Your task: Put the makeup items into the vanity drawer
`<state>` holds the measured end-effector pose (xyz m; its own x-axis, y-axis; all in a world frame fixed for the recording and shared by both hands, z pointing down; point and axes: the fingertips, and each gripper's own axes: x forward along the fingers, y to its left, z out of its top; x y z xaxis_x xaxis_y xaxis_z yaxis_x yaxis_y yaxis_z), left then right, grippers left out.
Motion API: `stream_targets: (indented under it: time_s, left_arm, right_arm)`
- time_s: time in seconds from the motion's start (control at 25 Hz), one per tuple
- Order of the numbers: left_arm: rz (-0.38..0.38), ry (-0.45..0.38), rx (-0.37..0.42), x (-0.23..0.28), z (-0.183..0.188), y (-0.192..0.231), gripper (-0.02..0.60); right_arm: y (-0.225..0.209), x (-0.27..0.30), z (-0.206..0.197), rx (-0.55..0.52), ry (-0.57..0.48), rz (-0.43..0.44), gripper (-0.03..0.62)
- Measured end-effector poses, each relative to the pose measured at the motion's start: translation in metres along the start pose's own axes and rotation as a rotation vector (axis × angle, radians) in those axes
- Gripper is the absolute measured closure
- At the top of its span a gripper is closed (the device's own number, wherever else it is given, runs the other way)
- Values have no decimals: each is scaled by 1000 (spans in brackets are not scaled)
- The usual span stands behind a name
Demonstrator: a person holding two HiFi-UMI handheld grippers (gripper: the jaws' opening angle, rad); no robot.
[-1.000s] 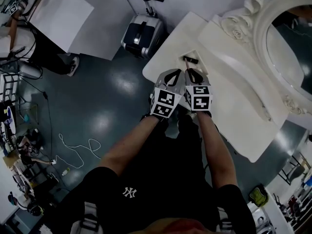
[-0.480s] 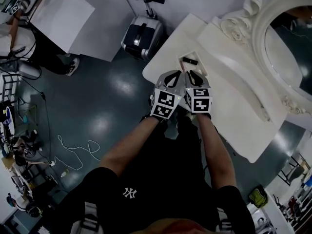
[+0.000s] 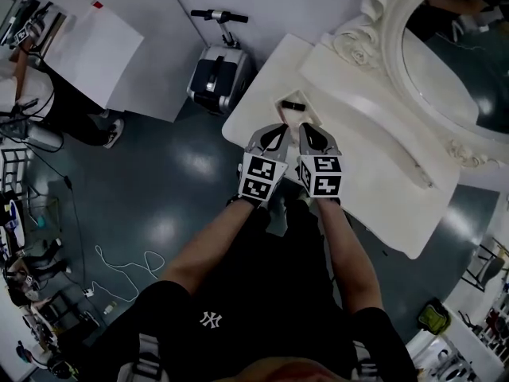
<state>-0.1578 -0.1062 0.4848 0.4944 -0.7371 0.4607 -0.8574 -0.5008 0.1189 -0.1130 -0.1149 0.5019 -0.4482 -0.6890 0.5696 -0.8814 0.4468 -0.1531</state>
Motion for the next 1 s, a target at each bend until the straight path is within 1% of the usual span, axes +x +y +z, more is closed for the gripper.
stream_targets:
  time_s: [0.2, 0.32, 0.52, 0.84, 1.0]
  left_arm:
    - [-51, -20, -48, -13, 15, -18, 581]
    - [-94, -32, -37, -18, 28, -31, 581]
    - [-198, -36, -15, -24, 48, -60, 581]
    - [-342, -82, 15, -38, 92, -107, 581]
    - [-388, -117, 20, -43, 115, -125, 581]
  right_arm:
    - [1, -31, 13, 21, -62, -23, 569]
    - [-3, -51, 21, 42, -104, -51, 569]
    - [-15, -86, 37, 78, -179, -101, 569]
    - [-37, -141, 57, 115, -266, -176, 571]
    - [-49, -170, 70, 134, -314, -210, 570]
